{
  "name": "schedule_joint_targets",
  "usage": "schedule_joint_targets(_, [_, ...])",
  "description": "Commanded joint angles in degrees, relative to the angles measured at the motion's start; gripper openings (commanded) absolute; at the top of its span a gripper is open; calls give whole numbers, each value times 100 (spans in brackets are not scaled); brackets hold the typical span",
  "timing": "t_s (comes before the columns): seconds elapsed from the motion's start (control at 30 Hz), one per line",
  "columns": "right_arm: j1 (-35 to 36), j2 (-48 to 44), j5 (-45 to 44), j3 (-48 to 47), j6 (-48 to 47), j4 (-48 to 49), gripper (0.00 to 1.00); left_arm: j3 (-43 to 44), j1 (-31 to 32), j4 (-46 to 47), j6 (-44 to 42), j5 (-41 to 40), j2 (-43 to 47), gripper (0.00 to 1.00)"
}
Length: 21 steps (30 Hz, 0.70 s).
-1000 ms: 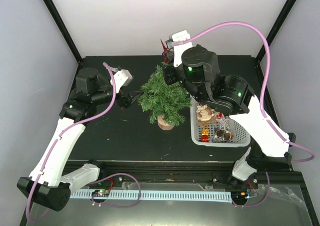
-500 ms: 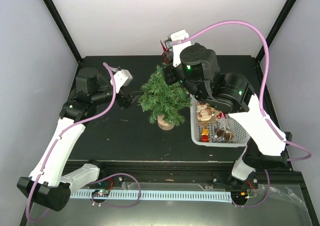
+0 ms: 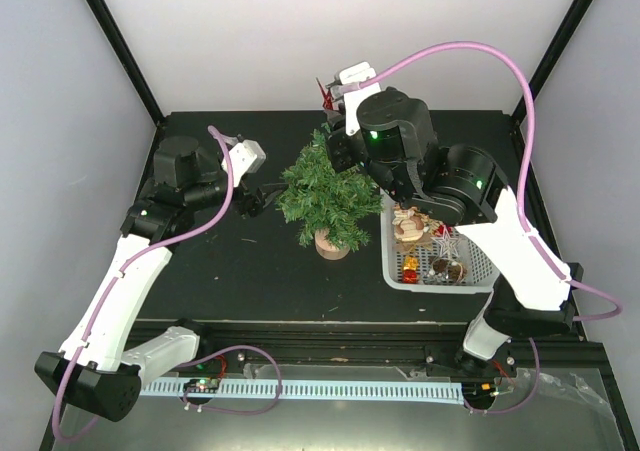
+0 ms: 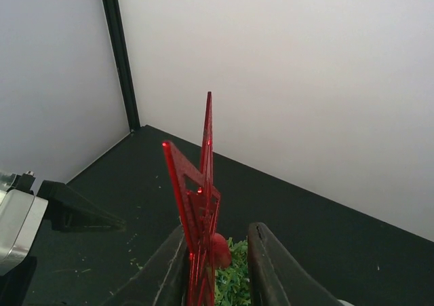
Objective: Decorate the small christmas tree
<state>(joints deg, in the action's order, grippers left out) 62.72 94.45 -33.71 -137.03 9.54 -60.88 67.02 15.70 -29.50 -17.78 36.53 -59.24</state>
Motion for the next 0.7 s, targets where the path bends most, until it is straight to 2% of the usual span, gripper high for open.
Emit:
schedule_joint_targets(0.0, [-34, -86, -100, -49, 10, -4, 24, -5, -41, 137, 73, 126, 55, 83])
schedule_joint_targets(0.23, [-43, -242, -105, 242, -60, 277, 11, -6, -41, 155, 73, 116, 40, 83])
schedule_joint_targets(0.43, [-138, -103, 11, 54, -133, 308, 1, -5, -41, 154, 63, 124, 16, 83])
schedule_joint_targets(0.67, [-237, 61, 319, -368, -160, 90, 1, -27, -41, 154, 55, 130, -16, 83])
